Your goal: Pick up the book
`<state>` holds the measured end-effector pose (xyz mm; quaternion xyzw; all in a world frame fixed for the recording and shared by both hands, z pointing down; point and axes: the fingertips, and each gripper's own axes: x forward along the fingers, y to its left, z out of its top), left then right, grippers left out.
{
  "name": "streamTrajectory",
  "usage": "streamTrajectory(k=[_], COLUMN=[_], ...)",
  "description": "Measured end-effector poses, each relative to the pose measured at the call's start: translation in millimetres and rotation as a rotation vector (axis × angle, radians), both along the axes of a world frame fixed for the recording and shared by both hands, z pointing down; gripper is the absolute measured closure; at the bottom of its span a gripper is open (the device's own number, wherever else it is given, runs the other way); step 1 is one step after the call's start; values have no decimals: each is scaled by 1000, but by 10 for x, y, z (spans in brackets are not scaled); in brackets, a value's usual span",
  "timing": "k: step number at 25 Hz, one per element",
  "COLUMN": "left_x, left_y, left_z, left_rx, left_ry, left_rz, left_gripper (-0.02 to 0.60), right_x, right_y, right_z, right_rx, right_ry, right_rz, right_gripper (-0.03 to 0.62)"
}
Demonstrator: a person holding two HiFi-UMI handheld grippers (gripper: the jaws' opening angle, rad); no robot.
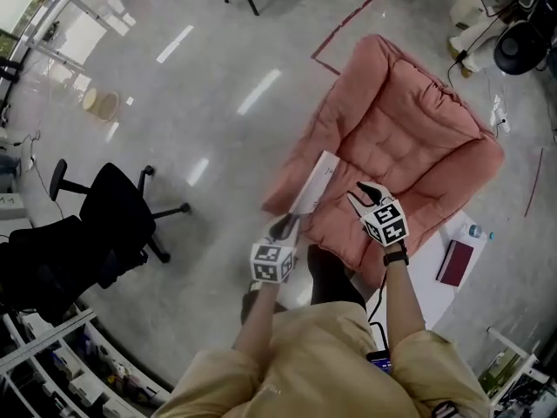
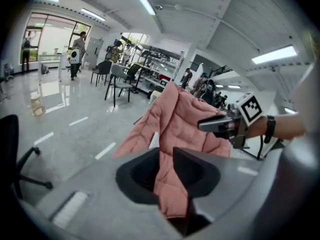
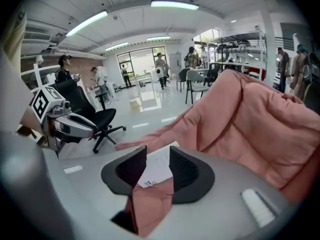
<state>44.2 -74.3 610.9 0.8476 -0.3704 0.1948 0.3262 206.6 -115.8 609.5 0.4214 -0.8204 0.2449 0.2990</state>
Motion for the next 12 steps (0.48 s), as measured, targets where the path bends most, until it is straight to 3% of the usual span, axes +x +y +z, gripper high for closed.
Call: streamTrajectory(k=[6, 12], left_x=[-87, -53], left_y=[20, 122], left_z=[708, 1420], left_rx=[-111, -248], left_ry=[-22, 7], left_rz=[-70, -121], left_gripper=[458, 394], right_x=[102, 147], right_y=[-273, -468], right_z=[882, 1536], right_rx=[-170, -245], right_ry=[68, 59], right_rz=[-193, -303], right_gripper=[409, 388])
